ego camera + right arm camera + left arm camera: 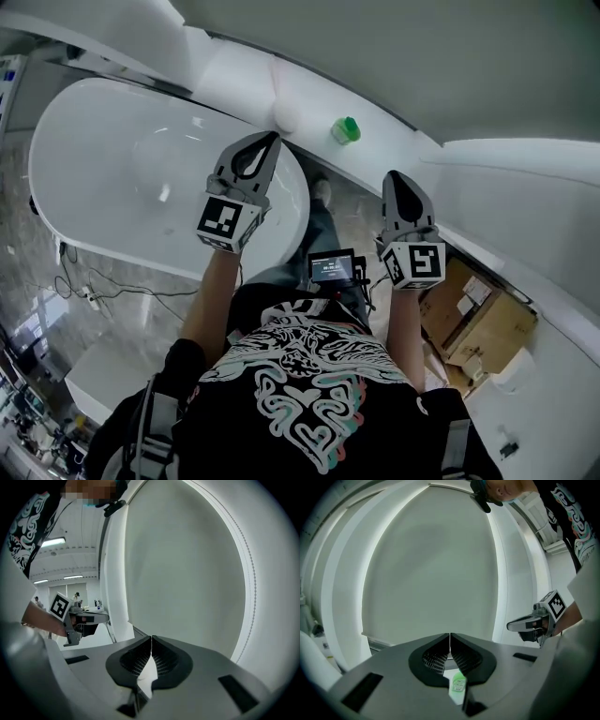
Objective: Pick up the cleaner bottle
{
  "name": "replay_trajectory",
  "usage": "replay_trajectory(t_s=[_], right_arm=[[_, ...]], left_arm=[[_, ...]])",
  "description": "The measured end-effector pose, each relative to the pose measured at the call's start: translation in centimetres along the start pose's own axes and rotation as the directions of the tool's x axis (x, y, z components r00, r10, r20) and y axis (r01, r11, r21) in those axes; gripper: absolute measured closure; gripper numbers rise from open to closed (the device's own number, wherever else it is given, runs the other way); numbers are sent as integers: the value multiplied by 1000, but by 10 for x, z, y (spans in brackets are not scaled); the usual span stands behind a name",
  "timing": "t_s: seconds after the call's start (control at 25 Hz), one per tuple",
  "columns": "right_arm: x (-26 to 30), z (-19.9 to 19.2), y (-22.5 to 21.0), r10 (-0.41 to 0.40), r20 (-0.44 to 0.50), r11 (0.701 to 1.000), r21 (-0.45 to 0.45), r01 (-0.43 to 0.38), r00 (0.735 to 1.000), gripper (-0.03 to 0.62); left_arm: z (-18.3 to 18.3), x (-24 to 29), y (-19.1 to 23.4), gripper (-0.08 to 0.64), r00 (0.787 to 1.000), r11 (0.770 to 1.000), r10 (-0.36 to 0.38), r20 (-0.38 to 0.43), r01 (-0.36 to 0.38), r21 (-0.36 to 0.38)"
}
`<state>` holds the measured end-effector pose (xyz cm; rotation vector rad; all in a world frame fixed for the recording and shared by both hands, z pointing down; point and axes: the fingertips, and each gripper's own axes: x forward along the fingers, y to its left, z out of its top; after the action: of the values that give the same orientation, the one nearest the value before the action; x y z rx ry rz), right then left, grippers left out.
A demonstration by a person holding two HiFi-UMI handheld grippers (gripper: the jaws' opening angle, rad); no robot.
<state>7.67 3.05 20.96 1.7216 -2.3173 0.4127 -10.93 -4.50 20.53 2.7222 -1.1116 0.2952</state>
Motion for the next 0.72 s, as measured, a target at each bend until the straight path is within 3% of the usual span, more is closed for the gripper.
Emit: replay_trajectory(t_s=[0.36,0.72], right_arm=[[23,-37,-5,29,-61,1000,1,-29,998,563],[46,-82,-21,-20,-117,999,23,23,993,563]], left_arm=[[-34,24,1,541,999,999,-36,-32,36,-1],[-77,52,8,540,995,997,-81,-66,82,9]])
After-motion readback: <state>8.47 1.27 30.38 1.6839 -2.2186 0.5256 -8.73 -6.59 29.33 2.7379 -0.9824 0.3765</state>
